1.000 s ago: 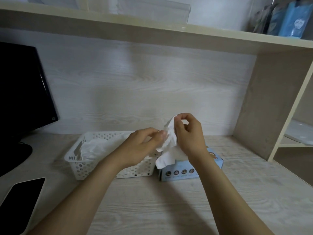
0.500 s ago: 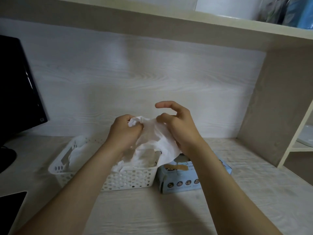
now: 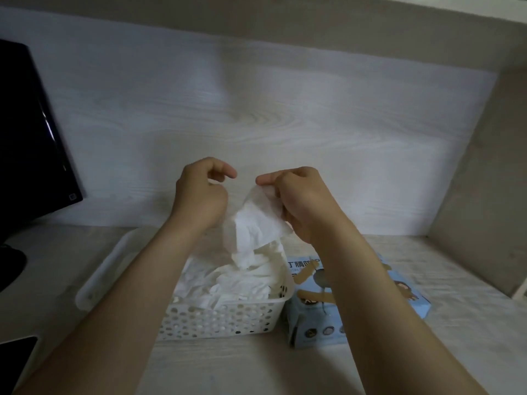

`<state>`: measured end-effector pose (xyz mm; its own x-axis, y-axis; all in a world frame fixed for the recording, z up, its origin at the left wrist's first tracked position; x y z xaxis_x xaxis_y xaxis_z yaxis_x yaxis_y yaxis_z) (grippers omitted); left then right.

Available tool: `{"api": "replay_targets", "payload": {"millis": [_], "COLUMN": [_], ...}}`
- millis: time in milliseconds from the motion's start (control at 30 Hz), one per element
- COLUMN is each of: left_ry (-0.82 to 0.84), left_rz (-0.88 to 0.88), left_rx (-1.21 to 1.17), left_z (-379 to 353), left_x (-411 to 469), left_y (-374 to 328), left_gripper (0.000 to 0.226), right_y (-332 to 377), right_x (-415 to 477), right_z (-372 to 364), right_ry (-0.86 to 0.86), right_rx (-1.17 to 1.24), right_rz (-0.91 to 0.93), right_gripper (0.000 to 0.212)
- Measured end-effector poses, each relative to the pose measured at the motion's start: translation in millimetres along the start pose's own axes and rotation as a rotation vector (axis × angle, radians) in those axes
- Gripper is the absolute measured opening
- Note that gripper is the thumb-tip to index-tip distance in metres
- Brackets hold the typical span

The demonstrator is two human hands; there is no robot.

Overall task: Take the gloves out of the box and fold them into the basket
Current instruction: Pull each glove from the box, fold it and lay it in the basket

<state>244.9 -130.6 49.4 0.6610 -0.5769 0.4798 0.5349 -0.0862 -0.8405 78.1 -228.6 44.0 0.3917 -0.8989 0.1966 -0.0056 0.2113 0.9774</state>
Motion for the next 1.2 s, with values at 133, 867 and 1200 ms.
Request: {"api": "replay_targets", "payload": {"millis": [133, 867, 1200], "left_ry": [0.236, 0.135, 0.134], "left_rz": [-0.165, -0.167, 0.225], "left_rx": [-0.101, 0.116, -0.342], "left_z": [-10.4, -15.8, -10.7], "left_x": [-8.2, -15.5, -19.4], "left_y": [-32.5, -43.0, -27.0], "left_gripper": [0.025, 0.029, 0.032], "right_y": [-11.4, 23.3, 18.8], "right_x": [6.8, -2.1, -4.3], "right_z": [-2.4, 17.0, 14.6], "right_ry": [-0.035, -0.023, 0.101], "right_rx": [0.177, -0.503, -0.183], "right_rz": [-0.068, 0.191, 0.22], "right_gripper": [0.038, 0.023, 0.031]}}
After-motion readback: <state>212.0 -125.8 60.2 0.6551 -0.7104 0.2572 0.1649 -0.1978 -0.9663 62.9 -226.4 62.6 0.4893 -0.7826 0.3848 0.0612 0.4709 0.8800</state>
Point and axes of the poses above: each hand's wrist, its own x-axis towards the middle knuckle, its own z-axis out of the back of the hand, y = z × x, the point moved 9 cm from there along x, towards the middle knuckle, and after that the axes turned 3 degrees about -y, right-handed, at the moved point
